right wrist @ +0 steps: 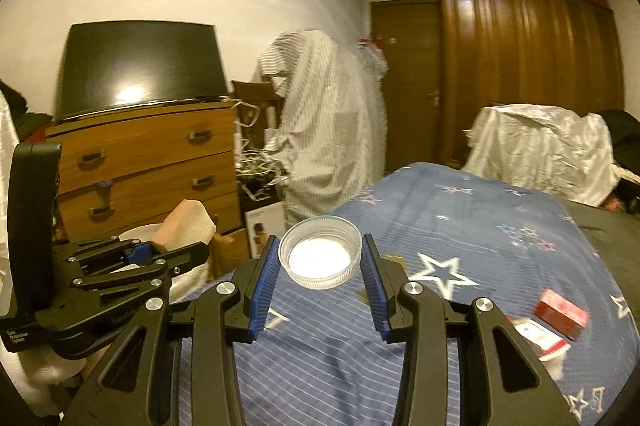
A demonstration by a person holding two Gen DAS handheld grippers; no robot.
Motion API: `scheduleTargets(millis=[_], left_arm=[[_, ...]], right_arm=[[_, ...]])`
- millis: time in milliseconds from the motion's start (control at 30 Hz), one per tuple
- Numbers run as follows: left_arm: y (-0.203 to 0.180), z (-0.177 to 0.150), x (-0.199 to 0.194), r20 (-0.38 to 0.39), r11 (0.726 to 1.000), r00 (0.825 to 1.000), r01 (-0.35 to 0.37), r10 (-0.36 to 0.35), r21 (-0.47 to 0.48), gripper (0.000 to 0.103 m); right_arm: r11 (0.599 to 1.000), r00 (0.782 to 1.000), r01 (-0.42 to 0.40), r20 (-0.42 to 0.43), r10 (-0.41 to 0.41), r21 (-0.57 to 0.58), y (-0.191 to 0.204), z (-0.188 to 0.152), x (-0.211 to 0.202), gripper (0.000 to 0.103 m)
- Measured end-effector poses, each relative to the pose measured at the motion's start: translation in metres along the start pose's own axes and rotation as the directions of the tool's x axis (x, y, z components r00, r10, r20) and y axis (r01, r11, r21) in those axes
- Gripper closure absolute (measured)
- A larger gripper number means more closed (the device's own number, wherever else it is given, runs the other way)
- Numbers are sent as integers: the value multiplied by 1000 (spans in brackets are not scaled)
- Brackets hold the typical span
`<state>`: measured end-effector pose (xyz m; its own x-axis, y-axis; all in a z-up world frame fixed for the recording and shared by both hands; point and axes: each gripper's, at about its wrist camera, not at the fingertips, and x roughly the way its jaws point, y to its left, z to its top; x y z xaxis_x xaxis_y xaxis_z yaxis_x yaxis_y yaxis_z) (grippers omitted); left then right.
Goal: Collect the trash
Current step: 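Carry the sponge block and white lid over the white bucket with both tools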
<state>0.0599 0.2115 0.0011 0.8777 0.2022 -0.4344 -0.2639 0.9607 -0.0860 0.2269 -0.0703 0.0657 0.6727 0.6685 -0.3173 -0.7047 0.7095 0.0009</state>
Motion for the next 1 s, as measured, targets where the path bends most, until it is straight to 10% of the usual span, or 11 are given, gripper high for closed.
scheduleTargets(millis=[600, 1000], left_arm=[[150, 23, -20, -24, 967, 972, -234, 233, -100, 78], [232, 15, 2, -162, 945, 949, -294, 271, -144, 78]], right_arm=[[965, 967, -246, -85, 239, -88, 145, 67, 127, 61], [914, 896, -388, -281, 343, -121, 231, 86, 224, 61]])
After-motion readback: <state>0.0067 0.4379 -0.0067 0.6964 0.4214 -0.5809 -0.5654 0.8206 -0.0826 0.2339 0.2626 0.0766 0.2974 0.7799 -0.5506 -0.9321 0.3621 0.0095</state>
